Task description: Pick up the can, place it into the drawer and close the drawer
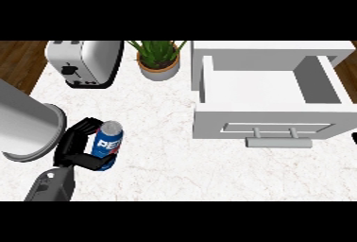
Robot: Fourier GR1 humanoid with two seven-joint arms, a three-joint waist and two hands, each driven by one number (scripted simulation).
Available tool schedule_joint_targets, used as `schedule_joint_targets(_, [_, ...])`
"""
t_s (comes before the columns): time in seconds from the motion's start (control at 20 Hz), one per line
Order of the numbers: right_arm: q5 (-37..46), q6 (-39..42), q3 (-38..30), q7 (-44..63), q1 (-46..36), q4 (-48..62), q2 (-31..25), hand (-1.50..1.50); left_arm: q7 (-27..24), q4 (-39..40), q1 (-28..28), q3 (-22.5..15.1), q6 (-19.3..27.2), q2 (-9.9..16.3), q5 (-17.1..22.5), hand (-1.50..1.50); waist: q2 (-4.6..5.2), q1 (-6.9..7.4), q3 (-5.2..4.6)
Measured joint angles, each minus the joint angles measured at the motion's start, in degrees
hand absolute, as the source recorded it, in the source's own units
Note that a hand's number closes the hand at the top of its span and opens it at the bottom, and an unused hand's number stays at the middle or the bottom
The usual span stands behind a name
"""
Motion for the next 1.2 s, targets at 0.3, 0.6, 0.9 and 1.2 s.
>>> schedule_joint_targets(0.3, [-0.7, 0.7, -0.5, -0.5, 1.3, -0.7, 0.5, -1.50, 7.5, -10.3, -1.1, 1.2, 10.4, -4.9, 2.2, 1.50, 0.00, -0.19, 0.01])
schedule_joint_targets(0.6, [0.5, 0.5, 0.3, -1.7, 2.2, -1.1, 1.3, -1.50, 19.1, -24.4, -1.3, -2.6, 14.4, -6.6, 1.8, 1.50, 0.03, -0.30, -0.02])
schedule_joint_targets(0.9, [-0.8, 0.7, -1.0, 0.3, 1.4, -2.3, 0.4, -1.50, 27.9, -33.2, -5.5, -7.7, 20.3, -9.7, -2.0, 1.50, 0.08, -0.48, -0.02])
schedule_joint_targets(1.2, [-0.3, 0.9, -0.4, -0.5, 2.3, -2.3, 1.2, -1.50, 36.0, -36.3, -11.8, -13.0, 25.5, -11.3, -3.4, 1.50, 0.13, -0.72, -0.03])
